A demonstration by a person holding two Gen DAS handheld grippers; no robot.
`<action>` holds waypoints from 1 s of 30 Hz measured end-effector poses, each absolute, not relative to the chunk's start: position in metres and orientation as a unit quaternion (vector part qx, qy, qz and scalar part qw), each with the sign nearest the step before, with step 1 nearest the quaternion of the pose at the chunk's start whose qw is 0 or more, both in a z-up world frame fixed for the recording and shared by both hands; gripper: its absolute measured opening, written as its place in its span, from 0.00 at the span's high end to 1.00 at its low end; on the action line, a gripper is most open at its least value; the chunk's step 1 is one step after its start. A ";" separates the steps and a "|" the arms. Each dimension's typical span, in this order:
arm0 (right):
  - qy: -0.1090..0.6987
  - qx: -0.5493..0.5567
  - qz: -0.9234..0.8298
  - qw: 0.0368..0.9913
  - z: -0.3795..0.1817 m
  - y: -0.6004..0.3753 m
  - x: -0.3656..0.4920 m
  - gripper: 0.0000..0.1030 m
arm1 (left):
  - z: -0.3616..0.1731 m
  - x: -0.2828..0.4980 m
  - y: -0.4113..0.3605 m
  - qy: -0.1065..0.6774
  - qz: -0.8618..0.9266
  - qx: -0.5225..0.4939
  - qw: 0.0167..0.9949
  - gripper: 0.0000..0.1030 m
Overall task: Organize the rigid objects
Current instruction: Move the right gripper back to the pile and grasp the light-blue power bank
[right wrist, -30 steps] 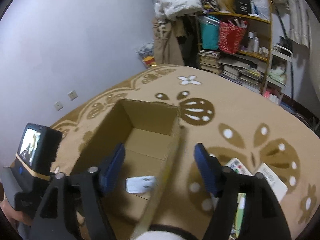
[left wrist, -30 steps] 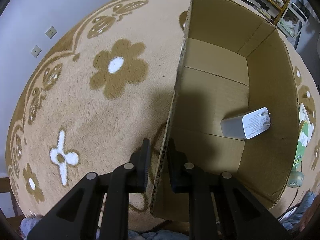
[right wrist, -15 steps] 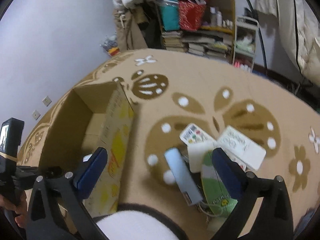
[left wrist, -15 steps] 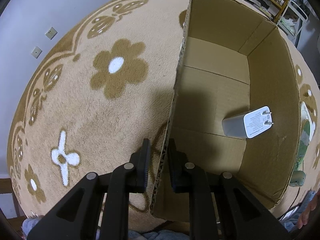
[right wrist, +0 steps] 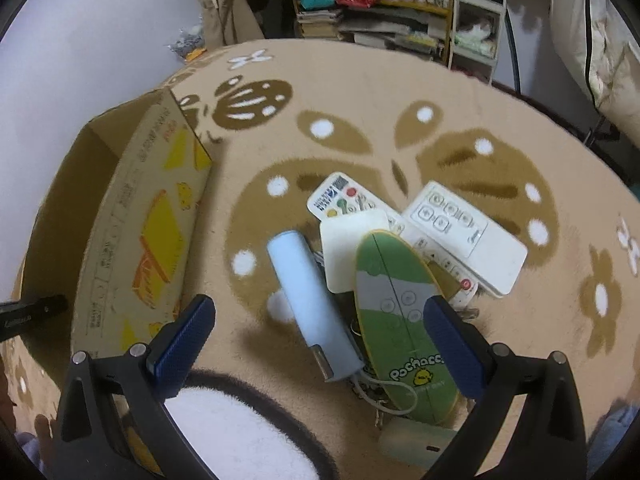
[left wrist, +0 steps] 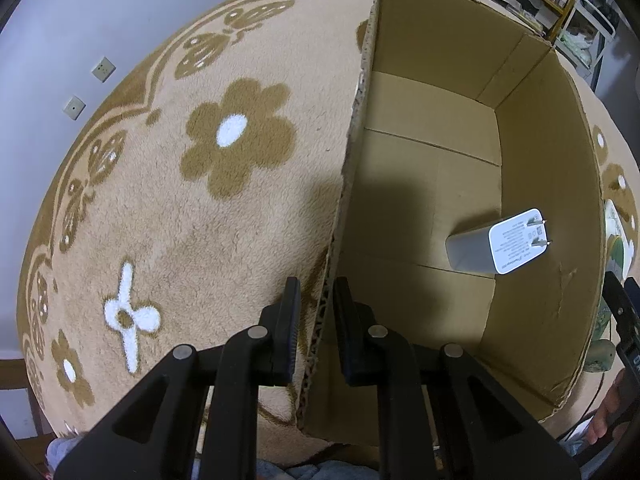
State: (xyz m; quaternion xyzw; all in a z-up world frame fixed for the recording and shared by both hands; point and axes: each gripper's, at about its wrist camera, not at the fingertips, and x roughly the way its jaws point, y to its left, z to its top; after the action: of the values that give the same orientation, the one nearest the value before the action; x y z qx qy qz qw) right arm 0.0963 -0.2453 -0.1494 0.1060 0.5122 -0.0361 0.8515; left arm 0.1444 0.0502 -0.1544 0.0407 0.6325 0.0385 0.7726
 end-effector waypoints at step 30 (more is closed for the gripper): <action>0.543 0.182 0.035 0.819 -0.161 -0.248 0.111 0.50 | -0.154 0.146 0.051 0.633 0.031 0.033 0.773 0.86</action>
State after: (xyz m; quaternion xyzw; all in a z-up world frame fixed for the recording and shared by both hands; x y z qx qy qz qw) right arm 0.1114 -0.2484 -0.1606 0.1820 0.5434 0.0345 0.8188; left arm 0.1464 0.0506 -0.1542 0.0334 0.6328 0.0310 0.7730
